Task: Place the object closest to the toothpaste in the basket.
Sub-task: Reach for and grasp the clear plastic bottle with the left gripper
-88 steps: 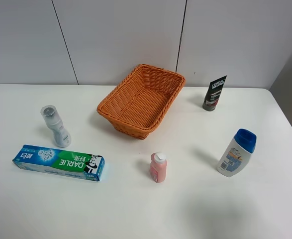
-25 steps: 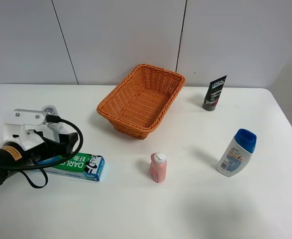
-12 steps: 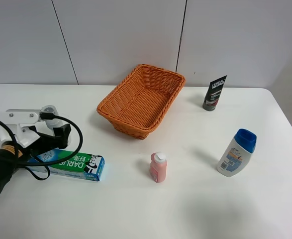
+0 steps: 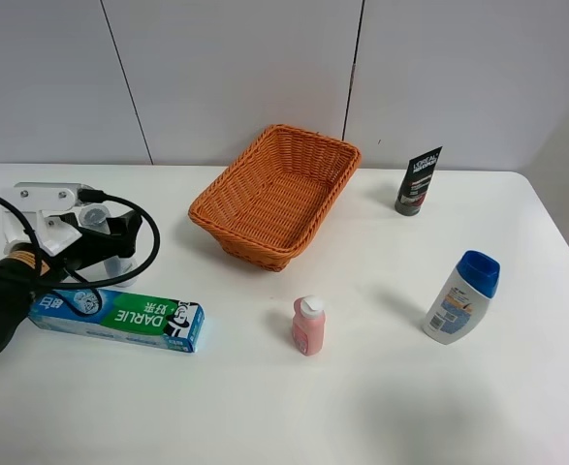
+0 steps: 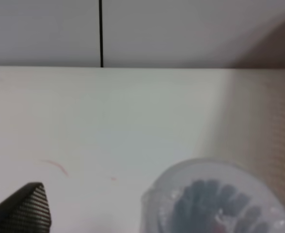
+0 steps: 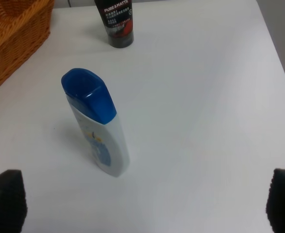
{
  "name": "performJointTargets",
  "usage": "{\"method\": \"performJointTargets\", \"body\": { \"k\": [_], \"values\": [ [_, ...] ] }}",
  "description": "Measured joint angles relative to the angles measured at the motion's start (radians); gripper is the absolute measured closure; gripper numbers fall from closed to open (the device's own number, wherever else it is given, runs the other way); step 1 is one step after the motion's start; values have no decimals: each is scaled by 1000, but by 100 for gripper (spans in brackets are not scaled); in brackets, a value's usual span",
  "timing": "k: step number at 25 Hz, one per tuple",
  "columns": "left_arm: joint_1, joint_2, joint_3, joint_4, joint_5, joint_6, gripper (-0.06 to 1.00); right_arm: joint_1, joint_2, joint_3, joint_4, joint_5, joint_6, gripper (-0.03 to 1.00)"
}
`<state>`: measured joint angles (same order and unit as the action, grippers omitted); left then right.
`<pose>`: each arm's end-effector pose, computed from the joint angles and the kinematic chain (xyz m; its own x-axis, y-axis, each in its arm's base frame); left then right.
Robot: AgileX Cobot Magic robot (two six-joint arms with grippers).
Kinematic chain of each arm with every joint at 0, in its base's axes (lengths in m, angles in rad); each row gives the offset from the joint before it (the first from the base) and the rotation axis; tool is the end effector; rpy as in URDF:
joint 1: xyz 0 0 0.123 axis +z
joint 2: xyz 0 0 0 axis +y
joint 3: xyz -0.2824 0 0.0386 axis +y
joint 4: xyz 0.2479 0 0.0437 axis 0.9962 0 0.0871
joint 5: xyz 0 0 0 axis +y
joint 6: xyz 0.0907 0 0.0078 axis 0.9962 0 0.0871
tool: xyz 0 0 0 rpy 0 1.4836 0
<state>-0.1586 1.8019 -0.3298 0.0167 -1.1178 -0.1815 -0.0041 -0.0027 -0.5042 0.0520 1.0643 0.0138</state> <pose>0.2545 -0.0421 0.1225 -0.2866 -0.1297 -0.9492 0.1244 0.9774 -0.1711 -0.0059 0.0042 0.2781 -0.4536 0.0409 -0.8903 -0.0187 0.9983 0.0554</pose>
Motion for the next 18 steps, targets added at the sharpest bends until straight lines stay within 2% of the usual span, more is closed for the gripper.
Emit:
{"method": "performJointTargets", "body": {
  "k": [13, 14, 15, 18],
  "values": [
    [0, 108, -25, 3, -4, -3, -3, 0, 0, 0, 0, 0, 0, -3],
    [0, 109, -25, 3, -4, -3, 3, 0, 0, 0, 0, 0, 0, -3],
    [0, 110, -25, 3, -4, -3, 13, 0, 0, 0, 0, 0, 0, -3],
    [0, 110, -26, 10, -1, -6, 56, 0, 0, 0, 0, 0, 0, -3]
  ]
}}
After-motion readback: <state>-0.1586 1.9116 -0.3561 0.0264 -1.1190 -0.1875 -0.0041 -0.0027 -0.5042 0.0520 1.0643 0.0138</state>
